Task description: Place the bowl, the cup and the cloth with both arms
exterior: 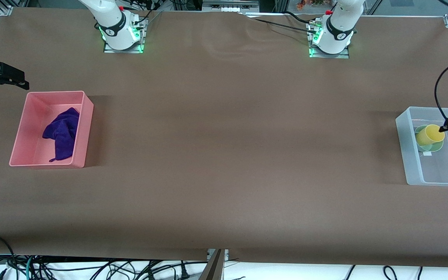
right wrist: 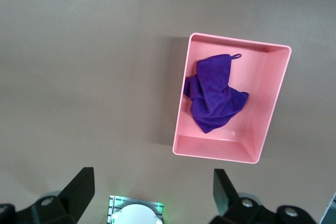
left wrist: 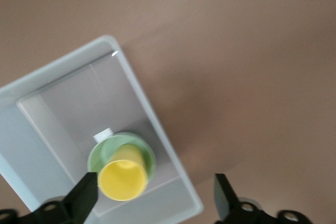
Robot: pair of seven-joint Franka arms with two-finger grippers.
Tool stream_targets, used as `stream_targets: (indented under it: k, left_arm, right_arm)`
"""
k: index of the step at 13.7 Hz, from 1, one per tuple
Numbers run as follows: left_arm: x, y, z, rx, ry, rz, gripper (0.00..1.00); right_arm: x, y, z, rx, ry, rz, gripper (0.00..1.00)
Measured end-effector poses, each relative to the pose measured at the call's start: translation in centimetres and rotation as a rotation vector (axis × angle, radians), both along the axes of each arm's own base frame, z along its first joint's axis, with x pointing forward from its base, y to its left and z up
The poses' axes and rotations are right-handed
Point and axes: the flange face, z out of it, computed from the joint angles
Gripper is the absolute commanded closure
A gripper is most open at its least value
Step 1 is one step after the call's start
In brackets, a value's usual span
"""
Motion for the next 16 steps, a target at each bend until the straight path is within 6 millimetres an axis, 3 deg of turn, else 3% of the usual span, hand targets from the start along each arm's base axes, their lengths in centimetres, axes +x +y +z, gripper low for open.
stream_targets:
  k: [2, 4, 8, 12, 16]
  left_arm:
    - [0.6, -6.7, 4.3, 0.006, 0.014, 0.042, 0.0]
    - [0.7, -12.4, 7.2, 0.011, 0.044, 0.107, 0.0]
    - [0.5, -19.5, 10.3, 0.048, 0.044, 0.131, 0.0]
    - [-0.3, -23.4, 12.6, 0.125, -0.005, 0.185, 0.0]
    - [-2.3, -22.9, 12.7, 0.066, -0.093, 0.336, 0.0]
  right_arm:
    - [0.1, 0.0, -0.2, 0.0, 0.003, 0.0, 0.0]
    - [0.1, 0.0, -0.2, 0.0, 0.004, 0.0, 0.0]
    - [0.1, 0.0, -0.3, 0.0, 0.004, 0.0, 0.0]
    - [0.1, 0.0, -0.3, 0.0, 0.004, -0.001, 0.0]
    - [0.1, -0.2, -0.3, -0.001, 0.004, -0.003, 0.0]
